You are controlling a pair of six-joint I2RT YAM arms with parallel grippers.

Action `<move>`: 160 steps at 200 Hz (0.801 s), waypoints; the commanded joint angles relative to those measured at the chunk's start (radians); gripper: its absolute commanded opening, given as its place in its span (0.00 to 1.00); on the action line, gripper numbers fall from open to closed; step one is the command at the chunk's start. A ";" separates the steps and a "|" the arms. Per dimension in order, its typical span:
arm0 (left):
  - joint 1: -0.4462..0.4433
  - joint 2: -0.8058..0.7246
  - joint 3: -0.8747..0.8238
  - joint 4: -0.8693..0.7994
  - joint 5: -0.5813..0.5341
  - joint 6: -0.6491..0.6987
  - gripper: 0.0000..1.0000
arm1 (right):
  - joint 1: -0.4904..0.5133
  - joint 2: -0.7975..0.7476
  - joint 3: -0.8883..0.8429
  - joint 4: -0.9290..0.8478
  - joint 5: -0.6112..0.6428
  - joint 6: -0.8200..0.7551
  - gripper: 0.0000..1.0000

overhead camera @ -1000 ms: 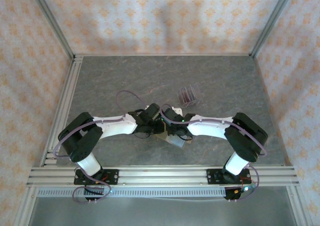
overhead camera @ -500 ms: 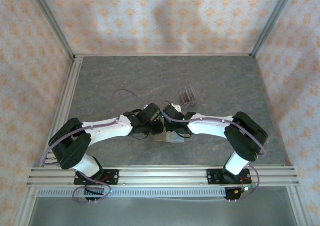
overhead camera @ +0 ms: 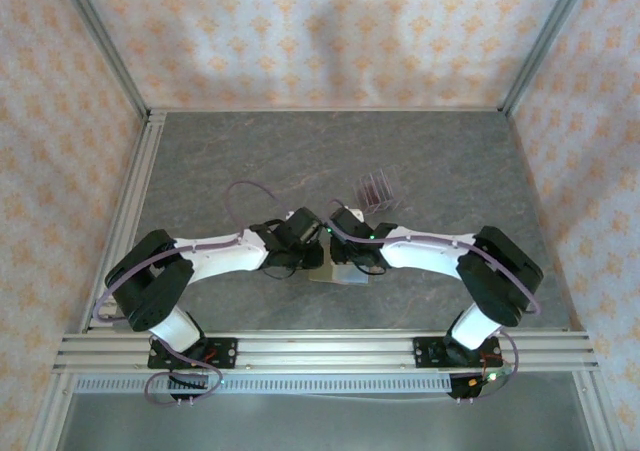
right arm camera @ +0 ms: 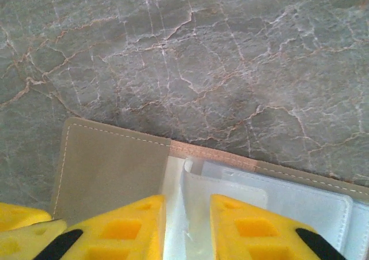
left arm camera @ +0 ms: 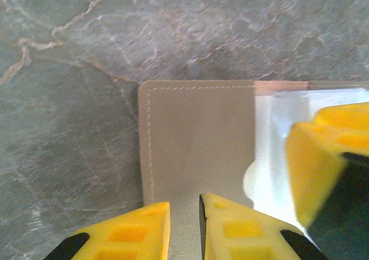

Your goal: Put the credit cards into the card holder

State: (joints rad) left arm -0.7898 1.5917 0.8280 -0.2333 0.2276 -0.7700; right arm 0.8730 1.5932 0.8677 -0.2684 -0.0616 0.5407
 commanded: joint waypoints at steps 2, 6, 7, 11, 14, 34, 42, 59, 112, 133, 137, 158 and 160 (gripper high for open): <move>-0.029 0.039 -0.035 -0.028 0.003 -0.017 0.22 | -0.020 -0.053 0.009 0.116 -0.043 0.018 0.32; -0.029 0.041 -0.035 -0.025 0.005 -0.018 0.21 | -0.020 -0.053 0.008 0.117 -0.046 0.019 0.33; -0.029 0.041 -0.036 -0.025 0.005 -0.018 0.21 | -0.020 -0.054 0.008 0.117 -0.047 0.019 0.33; -0.029 0.043 -0.037 -0.022 0.005 -0.021 0.21 | -0.021 -0.056 0.008 0.119 -0.050 0.019 0.34; -0.030 0.045 -0.040 -0.019 0.004 -0.024 0.21 | -0.022 -0.057 0.008 0.119 -0.051 0.021 0.35; -0.029 0.045 -0.062 0.002 0.006 -0.036 0.21 | -0.023 -0.071 0.003 0.126 -0.062 0.026 0.40; -0.030 0.045 -0.067 0.010 0.009 -0.041 0.21 | -0.025 -0.073 -0.001 0.134 -0.072 0.027 0.41; -0.030 0.041 -0.074 0.012 0.009 -0.043 0.21 | -0.028 -0.069 -0.001 0.147 -0.097 0.030 0.44; -0.030 0.039 -0.075 0.004 0.003 -0.041 0.21 | -0.038 -0.105 -0.007 0.066 0.004 0.001 0.42; -0.029 0.044 -0.072 0.006 0.003 -0.040 0.21 | -0.049 -0.111 -0.035 0.055 0.012 0.002 0.32; -0.030 0.046 -0.072 0.007 0.003 -0.040 0.21 | -0.049 -0.110 -0.040 0.054 0.016 0.005 0.30; -0.030 0.050 -0.074 0.014 0.006 -0.043 0.21 | -0.050 -0.100 -0.062 0.061 0.027 0.010 0.23; -0.029 0.051 -0.073 0.013 0.006 -0.043 0.21 | -0.051 -0.097 -0.061 0.060 0.029 0.011 0.23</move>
State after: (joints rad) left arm -0.8146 1.6104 0.7879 -0.1986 0.2310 -0.7967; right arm 0.8249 1.4979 0.8413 -0.1719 -0.0856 0.5491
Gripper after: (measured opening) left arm 0.212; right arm 0.260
